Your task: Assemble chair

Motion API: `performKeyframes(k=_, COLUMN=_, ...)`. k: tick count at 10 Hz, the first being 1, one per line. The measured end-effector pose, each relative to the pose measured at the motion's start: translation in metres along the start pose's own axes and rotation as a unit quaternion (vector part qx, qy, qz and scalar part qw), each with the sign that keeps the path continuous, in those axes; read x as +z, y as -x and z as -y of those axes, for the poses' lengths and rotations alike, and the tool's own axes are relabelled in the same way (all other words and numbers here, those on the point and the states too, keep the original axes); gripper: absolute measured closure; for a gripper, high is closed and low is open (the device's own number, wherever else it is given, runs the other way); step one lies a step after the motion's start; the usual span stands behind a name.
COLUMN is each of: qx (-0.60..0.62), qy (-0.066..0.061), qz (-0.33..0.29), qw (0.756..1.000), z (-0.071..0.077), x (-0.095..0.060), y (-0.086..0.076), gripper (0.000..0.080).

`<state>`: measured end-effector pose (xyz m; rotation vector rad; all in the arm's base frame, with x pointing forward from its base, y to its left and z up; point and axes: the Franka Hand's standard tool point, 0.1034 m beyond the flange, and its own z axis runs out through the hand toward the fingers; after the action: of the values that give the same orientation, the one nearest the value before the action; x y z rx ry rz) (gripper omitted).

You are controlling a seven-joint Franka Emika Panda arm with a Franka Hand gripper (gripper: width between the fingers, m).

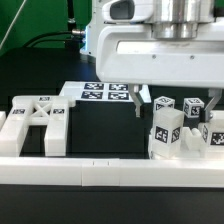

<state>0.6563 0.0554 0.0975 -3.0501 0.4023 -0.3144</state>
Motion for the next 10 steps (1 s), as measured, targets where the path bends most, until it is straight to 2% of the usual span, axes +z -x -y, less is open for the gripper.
performKeyframes(k=2, qx=-0.063, qy=0.009, qz=0.001, qw=0.998, z=-0.005, x=0.002, y=0.000, gripper=0.0151)
performKeyframes(k=3, qx=-0.080, qy=0.009, qz=0.001, qw=0.997, z=-0.005, x=0.002, y=-0.001, gripper=0.0151)
performKeyframes(k=5, qx=-0.217, qy=0.018, qz=-0.004, qw=0.976, z=0.000, x=0.001, y=-0.001, gripper=0.0151)
performKeyframes(k=6, qx=-0.257, qy=0.016, qz=-0.012, qw=0.966, z=0.009, x=-0.002, y=0.000, gripper=0.0151)
performKeyframes(k=7, qx=-0.282, qy=0.014, qz=-0.010, qw=0.959, z=0.010, x=-0.006, y=0.003, gripper=0.0151)
performKeyframes(k=8, qx=-0.289, qy=0.014, qz=-0.009, qw=0.957, z=0.005, x=-0.009, y=0.004, gripper=0.0151)
performKeyframes(k=10, qx=-0.293, qy=0.019, qz=0.002, qw=0.956, z=0.003, x=-0.008, y=0.005, gripper=0.0151)
